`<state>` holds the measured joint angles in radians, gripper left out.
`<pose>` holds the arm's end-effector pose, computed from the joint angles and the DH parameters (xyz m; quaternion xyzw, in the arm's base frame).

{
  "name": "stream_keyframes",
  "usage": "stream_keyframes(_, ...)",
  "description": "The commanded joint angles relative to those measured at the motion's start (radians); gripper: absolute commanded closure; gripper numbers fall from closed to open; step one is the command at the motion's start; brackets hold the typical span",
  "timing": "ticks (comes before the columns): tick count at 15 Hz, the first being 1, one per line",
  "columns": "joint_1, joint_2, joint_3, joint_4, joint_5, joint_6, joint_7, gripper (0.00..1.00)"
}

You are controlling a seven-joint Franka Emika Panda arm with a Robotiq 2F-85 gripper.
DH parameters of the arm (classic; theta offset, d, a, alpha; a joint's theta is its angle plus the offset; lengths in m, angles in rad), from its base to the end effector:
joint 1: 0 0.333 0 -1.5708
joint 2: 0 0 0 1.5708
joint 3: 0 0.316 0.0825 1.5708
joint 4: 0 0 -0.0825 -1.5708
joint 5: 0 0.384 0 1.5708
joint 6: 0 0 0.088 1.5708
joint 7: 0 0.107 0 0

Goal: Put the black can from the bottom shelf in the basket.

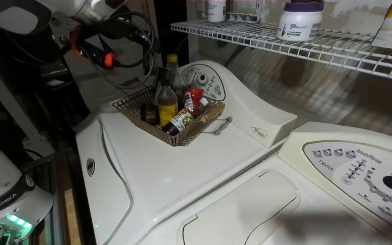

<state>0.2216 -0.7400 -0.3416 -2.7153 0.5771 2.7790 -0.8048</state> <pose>0.3717 -0.0785 0.5080 -0.8902 -0.0929 -0.4264 0.1311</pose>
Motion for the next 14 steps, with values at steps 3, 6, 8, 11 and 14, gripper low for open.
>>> stream_keyframes(3, -0.026, 0.008, -0.021, -0.035, -0.02, -0.018, -0.007, 0.8)
stream_keyframes(6, -0.032, 0.014, -0.033, -0.043, -0.018, -0.013, -0.022, 0.8)
stream_keyframes(8, -0.035, 0.021, -0.045, -0.043, -0.011, -0.014, -0.033, 0.8)
stream_keyframes(11, -0.035, 0.026, -0.067, -0.044, -0.007, -0.025, -0.054, 0.8)
stream_keyframes(14, -0.032, 0.036, -0.091, -0.044, -0.003, -0.019, -0.074, 0.8)
